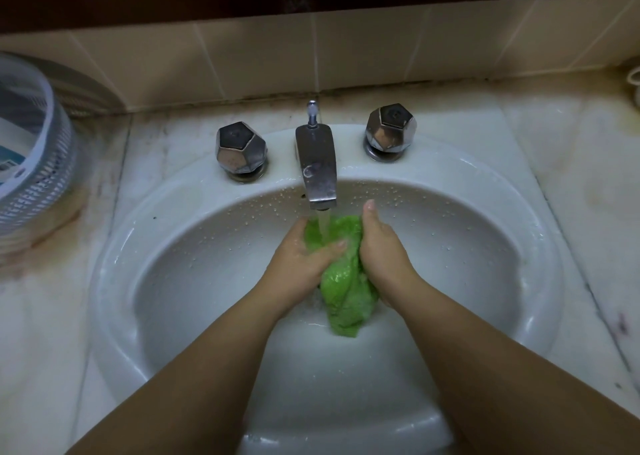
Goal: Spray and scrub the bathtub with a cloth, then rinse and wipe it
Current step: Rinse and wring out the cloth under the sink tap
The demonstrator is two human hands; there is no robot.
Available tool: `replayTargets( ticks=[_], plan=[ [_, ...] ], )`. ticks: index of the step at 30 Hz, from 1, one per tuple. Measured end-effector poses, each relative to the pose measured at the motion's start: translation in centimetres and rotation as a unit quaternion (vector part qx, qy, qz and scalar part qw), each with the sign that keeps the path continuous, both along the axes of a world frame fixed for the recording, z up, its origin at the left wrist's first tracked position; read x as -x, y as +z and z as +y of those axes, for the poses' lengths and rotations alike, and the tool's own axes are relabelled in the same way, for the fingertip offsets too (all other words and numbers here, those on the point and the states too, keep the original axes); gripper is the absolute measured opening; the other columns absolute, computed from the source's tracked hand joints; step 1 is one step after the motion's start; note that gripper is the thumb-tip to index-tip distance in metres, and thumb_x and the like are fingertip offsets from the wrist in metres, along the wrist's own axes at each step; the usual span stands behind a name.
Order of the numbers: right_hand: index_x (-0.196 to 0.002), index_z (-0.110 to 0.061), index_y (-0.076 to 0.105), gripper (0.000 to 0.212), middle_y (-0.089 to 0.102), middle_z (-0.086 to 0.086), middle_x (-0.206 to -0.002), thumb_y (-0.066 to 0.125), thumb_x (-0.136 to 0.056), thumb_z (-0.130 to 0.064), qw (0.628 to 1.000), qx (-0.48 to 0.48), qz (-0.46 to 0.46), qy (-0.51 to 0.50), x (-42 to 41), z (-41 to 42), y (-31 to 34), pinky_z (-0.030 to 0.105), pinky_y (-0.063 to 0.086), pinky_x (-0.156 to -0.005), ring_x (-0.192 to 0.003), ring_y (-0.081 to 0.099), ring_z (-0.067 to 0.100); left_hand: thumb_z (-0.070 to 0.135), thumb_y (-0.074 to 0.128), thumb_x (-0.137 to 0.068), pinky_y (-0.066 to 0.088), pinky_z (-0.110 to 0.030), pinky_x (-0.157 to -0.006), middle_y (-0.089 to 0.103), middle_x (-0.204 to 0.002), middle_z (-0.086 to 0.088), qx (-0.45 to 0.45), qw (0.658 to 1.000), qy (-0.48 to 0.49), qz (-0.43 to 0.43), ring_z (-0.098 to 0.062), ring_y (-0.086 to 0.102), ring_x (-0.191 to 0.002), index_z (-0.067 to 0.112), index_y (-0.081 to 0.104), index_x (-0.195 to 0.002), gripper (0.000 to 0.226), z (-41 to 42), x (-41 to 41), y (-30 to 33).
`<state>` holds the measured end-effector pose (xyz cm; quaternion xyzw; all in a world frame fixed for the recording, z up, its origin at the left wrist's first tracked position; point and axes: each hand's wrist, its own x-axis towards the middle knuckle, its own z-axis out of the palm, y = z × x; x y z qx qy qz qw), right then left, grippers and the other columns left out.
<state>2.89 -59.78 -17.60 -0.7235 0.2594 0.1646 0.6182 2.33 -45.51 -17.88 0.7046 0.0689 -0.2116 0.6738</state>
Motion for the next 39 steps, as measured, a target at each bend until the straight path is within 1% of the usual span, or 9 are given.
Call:
replayTargets(
  ticks=[4, 8, 13, 17, 21, 24, 28, 31, 39],
  plan=[
    [-0.131, -0.035, 0.058, 0.062, 0.074, -0.009, -0.118, 0.078, -0.077, -0.059, 0.991, -0.049, -0.076, 0.103, 0.9, 0.6, -0.2, 0.042, 0.055, -0.1, -0.111, 0.07, 0.011, 0.035, 0.07, -0.086, 0.059, -0.049, -0.091, 0.079, -0.096, 0.003, -0.092, 0.994, 0.036, -0.041, -0.019, 0.075, -0.095, 0.029, 0.078, -0.099, 0.016, 0.6, -0.9, -0.1],
    [-0.1, -0.022, 0.072, 0.023, 0.078, -0.001, -0.09, 0.074, -0.093, -0.044, 0.985, -0.007, -0.103, 0.135, 1.2, 0.4, 0.1, 0.04, 0.06, -0.082, -0.085, 0.075, 0.017, 0.038, 0.052, -0.107, 0.057, -0.029, -0.07, 0.077, -0.078, 0.003, -0.085, 0.991, 0.1, -0.003, -0.012, 0.074, -0.076, 0.022, 0.075, -0.084, 0.036, 0.5, -0.9, 0.4],
    [-0.076, -0.012, 0.065, 0.051, 0.068, 0.003, -0.072, 0.044, -0.108, -0.046, 0.986, 0.126, -0.075, 0.079, 0.5, 0.5, 1.4, 0.037, 0.045, -0.066, -0.069, 0.062, 0.02, 0.043, 0.06, -0.1, 0.057, -0.037, -0.085, 0.076, -0.099, 0.0, -0.072, 0.996, 0.031, 0.041, -0.016, 0.073, -0.094, 0.021, 0.069, -0.111, 0.026, 0.2, -0.3, 0.3],
    [-0.097, -0.007, 0.074, 0.071, 0.076, 0.011, -0.092, 0.029, -0.107, -0.06, 0.997, 0.083, -0.011, -0.002, -0.1, -0.5, 1.0, 0.041, 0.055, -0.092, -0.09, 0.071, 0.026, 0.021, 0.096, -0.071, 0.059, -0.031, -0.091, 0.068, -0.123, 0.004, -0.012, 0.993, -0.116, -0.008, -0.01, 0.07, -0.112, 0.023, 0.038, -0.139, 0.089, 1.1, 0.6, -0.4],
    [-0.115, -0.036, 0.063, 0.03, 0.076, -0.005, -0.108, 0.068, -0.091, -0.053, 0.995, -0.054, -0.062, 0.063, 0.1, -0.3, 0.2, 0.05, 0.056, -0.099, -0.103, 0.073, 0.016, 0.028, 0.085, -0.074, 0.06, -0.035, -0.086, 0.077, -0.107, 0.003, -0.045, 0.998, 0.009, -0.034, -0.015, 0.074, -0.1, 0.028, 0.064, -0.122, 0.052, 0.9, 0.0, -0.5],
    [-0.133, -0.038, 0.053, 0.07, 0.073, -0.007, -0.121, 0.09, -0.073, -0.042, 0.98, -0.128, -0.073, 0.137, 1.1, -0.1, -0.6, 0.047, 0.059, -0.096, -0.111, 0.072, 0.017, 0.007, 0.072, -0.088, 0.056, -0.026, -0.064, 0.076, -0.081, 0.002, -0.065, 0.995, 0.08, -0.012, -0.015, 0.073, -0.075, 0.013, 0.073, -0.101, 0.015, 1.0, -0.9, -0.2],
    [-0.112, -0.029, 0.072, 0.032, 0.078, -0.006, -0.095, 0.081, -0.086, -0.043, 0.985, -0.056, -0.087, 0.137, 1.1, 0.2, 0.0, 0.041, 0.064, -0.071, -0.084, 0.076, 0.029, 0.018, 0.066, -0.093, 0.05, -0.033, -0.064, 0.06, -0.073, -0.016, -0.055, 0.988, 0.123, 0.072, -0.022, 0.058, -0.067, 0.019, 0.066, -0.123, 0.03, 0.9, -1.1, 0.6],
    [-0.097, -0.02, 0.071, 0.027, 0.072, -0.005, -0.073, 0.063, -0.101, -0.046, 0.99, 0.078, -0.062, 0.105, 0.4, 0.2, 0.3, 0.024, 0.048, -0.054, -0.063, 0.066, 0.015, 0.014, 0.055, -0.101, 0.05, -0.027, -0.069, 0.07, -0.08, -0.007, -0.098, 0.994, 0.034, -0.036, -0.015, 0.064, -0.076, 0.029, 0.071, -0.089, 0.024, 0.1, -0.6, 0.8],
    [-0.111, -0.019, 0.077, 0.077, 0.078, 0.007, -0.102, 0.029, -0.097, -0.077, 0.999, 0.028, -0.016, 0.024, 0.3, 0.3, 0.0, 0.043, 0.056, -0.097, -0.098, 0.074, 0.022, 0.032, 0.087, -0.083, 0.052, -0.012, -0.085, 0.072, -0.111, 0.021, -0.073, 0.989, -0.098, -0.079, 0.004, 0.068, -0.103, 0.032, 0.056, -0.123, 0.051, 0.9, 0.4, 0.6]
  ],
)
